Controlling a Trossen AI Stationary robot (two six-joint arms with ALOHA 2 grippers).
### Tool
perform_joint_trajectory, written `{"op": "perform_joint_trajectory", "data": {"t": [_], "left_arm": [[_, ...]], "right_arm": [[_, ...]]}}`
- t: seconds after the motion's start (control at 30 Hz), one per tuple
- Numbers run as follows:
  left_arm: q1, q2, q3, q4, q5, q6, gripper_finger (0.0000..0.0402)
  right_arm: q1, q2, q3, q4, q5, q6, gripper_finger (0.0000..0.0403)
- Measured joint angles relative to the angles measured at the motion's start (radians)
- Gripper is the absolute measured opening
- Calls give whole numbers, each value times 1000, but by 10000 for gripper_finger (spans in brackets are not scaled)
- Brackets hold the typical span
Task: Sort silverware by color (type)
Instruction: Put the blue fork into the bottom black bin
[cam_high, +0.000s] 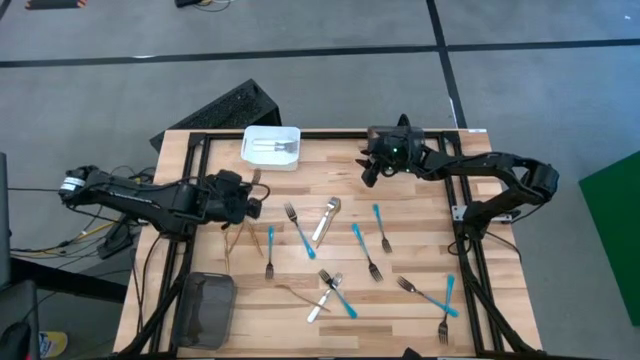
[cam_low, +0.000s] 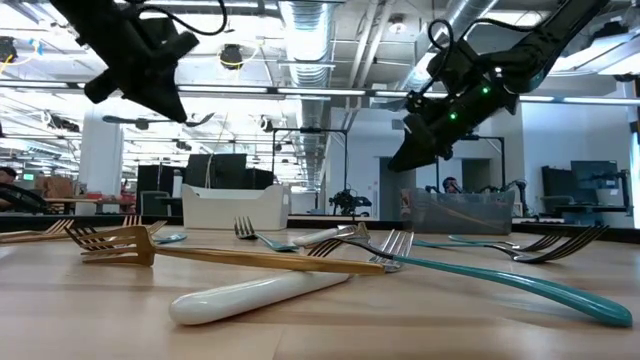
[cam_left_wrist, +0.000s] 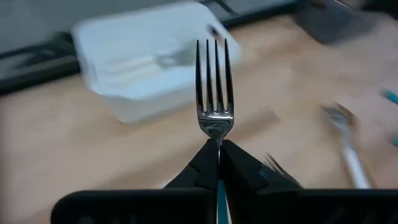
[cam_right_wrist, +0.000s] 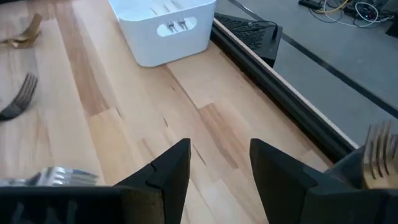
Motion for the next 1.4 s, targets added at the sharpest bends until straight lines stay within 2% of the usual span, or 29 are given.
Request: {"op": "perform_joint_trajectory", "data": {"t": [0.1, 0.23, 0.3, 0.4, 0.5, 0.6, 0.73, 0.87, 1.0, 1.13, 1.23, 1.4], "left_arm": [[105, 0, 0, 15, -21, 69, 0], [291, 0, 0, 157, 26, 320, 0], [387, 2, 0, 291, 96, 480, 0], [506, 26, 0, 481, 269, 645, 0], [568, 50, 1, 571, 395, 685, 0], [563, 58, 1, 536, 408, 668, 0], [476, 42, 0, 410, 334, 583, 0], [316, -5, 0, 277, 169, 452, 0], [123, -61, 0, 129, 13, 256, 0], [-80, -72, 0, -30, -87, 1, 0], [-216, -59, -22, -75, -95, -124, 0], [-388, -26, -47, -84, 23, -212, 0]], "right_arm": [[-27, 0, -15, 33, 0, -30, 191], [-72, 0, -32, 52, 1, -85, 191], [-91, 0, -32, 43, 1, -93, 191], [-111, 0, -32, 47, 2, -115, 191], [-128, 0, -32, 75, 2, -117, 191], [-145, 0, -32, 116, 2, -84, 191], [-158, -1, -31, 143, 4, -31, 191], [-155, -1, -11, 130, 3, 26, 191], [-128, -2, 45, 47, 4, 86, 191], [-73, -2, 102, -41, 3, 130, 191], [-17, -2, 137, -111, 3, 156, 191], [89, -2, 187, -233, 3, 207, 191]]}}
